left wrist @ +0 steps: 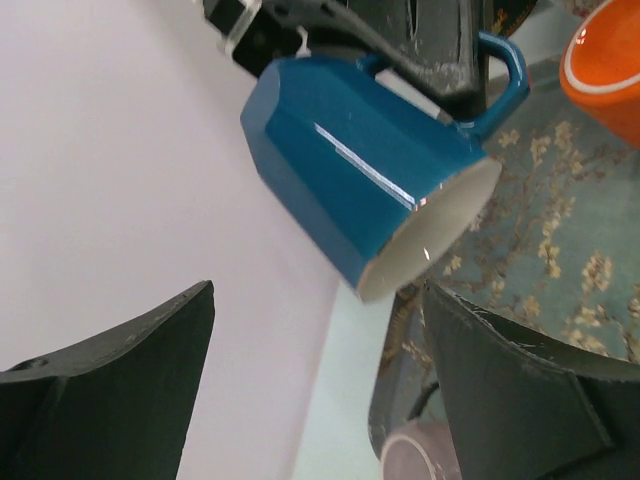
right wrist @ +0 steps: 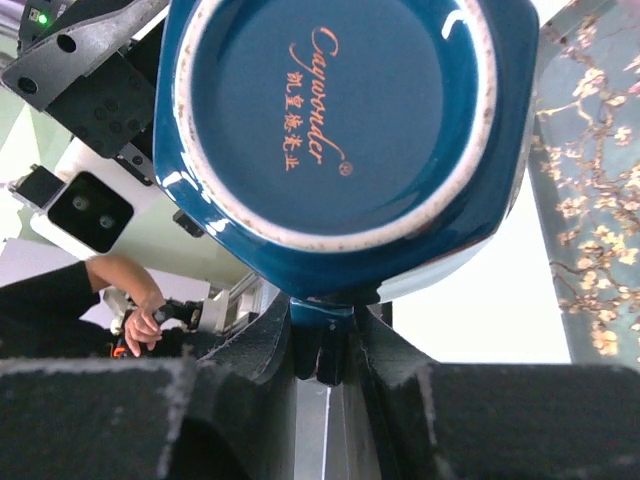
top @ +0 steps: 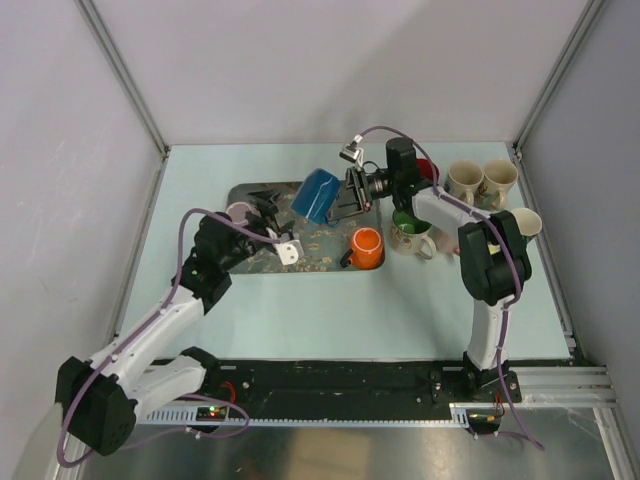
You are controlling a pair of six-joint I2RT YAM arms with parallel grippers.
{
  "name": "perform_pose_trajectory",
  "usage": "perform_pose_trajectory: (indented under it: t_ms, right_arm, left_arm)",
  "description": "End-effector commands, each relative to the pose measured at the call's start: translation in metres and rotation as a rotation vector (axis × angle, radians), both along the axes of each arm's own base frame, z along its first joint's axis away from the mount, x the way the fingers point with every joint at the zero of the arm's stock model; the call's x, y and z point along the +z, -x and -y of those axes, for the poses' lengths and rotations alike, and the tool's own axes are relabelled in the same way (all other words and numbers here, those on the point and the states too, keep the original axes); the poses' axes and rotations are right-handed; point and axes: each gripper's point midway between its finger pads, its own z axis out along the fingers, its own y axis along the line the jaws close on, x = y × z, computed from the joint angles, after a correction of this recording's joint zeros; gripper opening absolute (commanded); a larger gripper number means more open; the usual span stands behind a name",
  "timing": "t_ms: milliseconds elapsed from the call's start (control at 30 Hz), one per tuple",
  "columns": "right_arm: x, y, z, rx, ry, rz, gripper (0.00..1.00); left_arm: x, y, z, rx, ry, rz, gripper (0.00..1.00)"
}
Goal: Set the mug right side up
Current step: Turn over the cup on the tray.
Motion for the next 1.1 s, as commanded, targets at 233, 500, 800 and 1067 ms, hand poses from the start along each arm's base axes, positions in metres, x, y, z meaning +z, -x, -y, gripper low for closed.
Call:
perform_pose_trajectory:
  t_ms: [233,500,800,1067]
  right_arm:
    - [0.049,0.027,0.009,0.105,-0.088,0.157,0.00]
    - [0.038,0.011,0.012,-0.005,-0.041,0.151,0.40]
    - [0.024,-0.040,0.047,-0.331,0.182,0.573,0.91]
    - [0.051,-0.020,0.073,-0.299,0.287,1.186,0.91]
  left_arm:
    - [0.042,-0.011,0.045,-0.099,-0.013,0.270,0.74]
    - [0.066,-0.018,0.047,-0.077,0.061,0.269,0.08]
    - [0.072,-0.028,0.036,0.063,0.285,-0.060,0.00]
    - [0.037,-0.005,0.036,0.171,0.310,-0.583,0.00]
